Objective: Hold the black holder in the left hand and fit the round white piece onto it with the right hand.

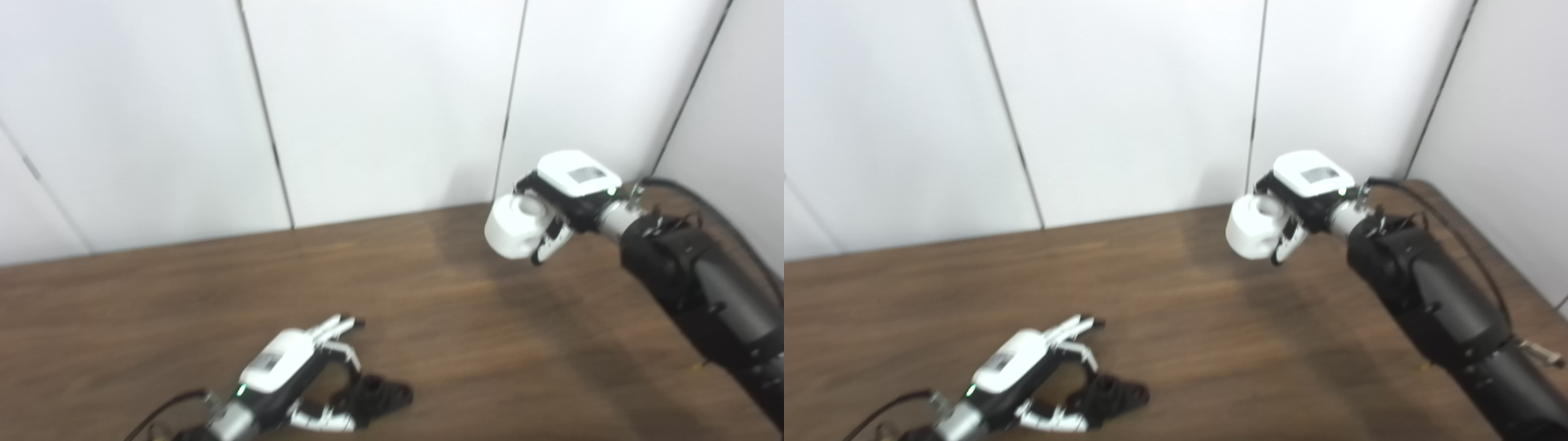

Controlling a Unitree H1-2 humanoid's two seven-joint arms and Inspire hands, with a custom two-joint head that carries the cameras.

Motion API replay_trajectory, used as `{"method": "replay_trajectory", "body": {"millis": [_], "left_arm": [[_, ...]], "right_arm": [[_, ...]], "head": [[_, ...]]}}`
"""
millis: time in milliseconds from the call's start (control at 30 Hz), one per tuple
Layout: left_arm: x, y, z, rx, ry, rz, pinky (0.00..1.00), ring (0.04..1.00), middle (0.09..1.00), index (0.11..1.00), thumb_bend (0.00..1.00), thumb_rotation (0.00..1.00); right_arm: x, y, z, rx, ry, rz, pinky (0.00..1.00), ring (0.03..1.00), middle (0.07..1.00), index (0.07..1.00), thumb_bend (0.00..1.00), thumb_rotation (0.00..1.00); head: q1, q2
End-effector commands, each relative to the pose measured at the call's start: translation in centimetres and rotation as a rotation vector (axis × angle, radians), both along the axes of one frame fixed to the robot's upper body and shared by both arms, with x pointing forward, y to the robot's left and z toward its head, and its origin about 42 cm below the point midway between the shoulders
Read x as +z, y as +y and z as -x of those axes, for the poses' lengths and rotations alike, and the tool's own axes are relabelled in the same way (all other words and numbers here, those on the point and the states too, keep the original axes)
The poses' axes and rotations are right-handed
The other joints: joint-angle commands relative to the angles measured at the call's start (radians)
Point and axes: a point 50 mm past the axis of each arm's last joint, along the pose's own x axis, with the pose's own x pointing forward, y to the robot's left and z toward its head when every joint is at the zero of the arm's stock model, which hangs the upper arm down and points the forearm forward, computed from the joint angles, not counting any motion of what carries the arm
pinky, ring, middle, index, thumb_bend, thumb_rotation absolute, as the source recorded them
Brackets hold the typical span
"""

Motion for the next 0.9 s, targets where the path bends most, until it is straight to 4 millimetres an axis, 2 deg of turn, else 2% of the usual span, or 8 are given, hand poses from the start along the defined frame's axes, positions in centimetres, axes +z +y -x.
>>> {"method": "replay_trajectory", "body": {"millis": [0, 167, 300, 700, 867], "left_arm": [[-3.6, -0.4, 1.7, -0.020, 0.129, -0.144, 0.91, 0.995, 0.965, 0.488, 0.52, 0.06], [-3.4, -1.2, 1.3, 0.001, 0.151, -0.160, 0.95, 1.000, 0.980, 0.488, 0.52, 0.07], [-3.4, -1.7, 1.0, 0.008, 0.137, -0.161, 0.95, 1.000, 0.979, 0.488, 0.52, 0.07], [-2.9, -2.5, 0.4, 0.011, 0.133, -0.166, 0.94, 1.000, 0.990, 0.488, 0.52, 0.07], [-2.8, -2.7, 0.5, 0.010, 0.130, -0.168, 0.94, 1.000, 0.989, 0.488, 0.52, 0.07]], "right_arm": [[3.1, 0.0, 0.5, 0.051, -0.090, 0.011, 0.72, 0.785, 0.722, 0.482, 0.53, 0.14], [4.3, 1.3, 1.5, 0.141, -0.115, -0.007, 0.73, 0.788, 0.727, 0.482, 0.52, 0.14], [4.3, 2.4, 2.3, 0.214, -0.121, -0.040, 0.69, 0.782, 0.721, 0.481, 0.53, 0.14], [3.1, 7.1, 5.0, 0.387, -0.100, -0.069, 0.69, 0.773, 0.707, 0.479, 0.53, 0.14], [1.9, 8.8, 6.0, 0.447, -0.072, -0.083, 0.72, 0.774, 0.705, 0.479, 0.53, 0.14]], "head": [[0.025, 0.018], [0.067, 0.049], [0.076, 0.066], [0.090, 0.081], [0.091, 0.085]]}}
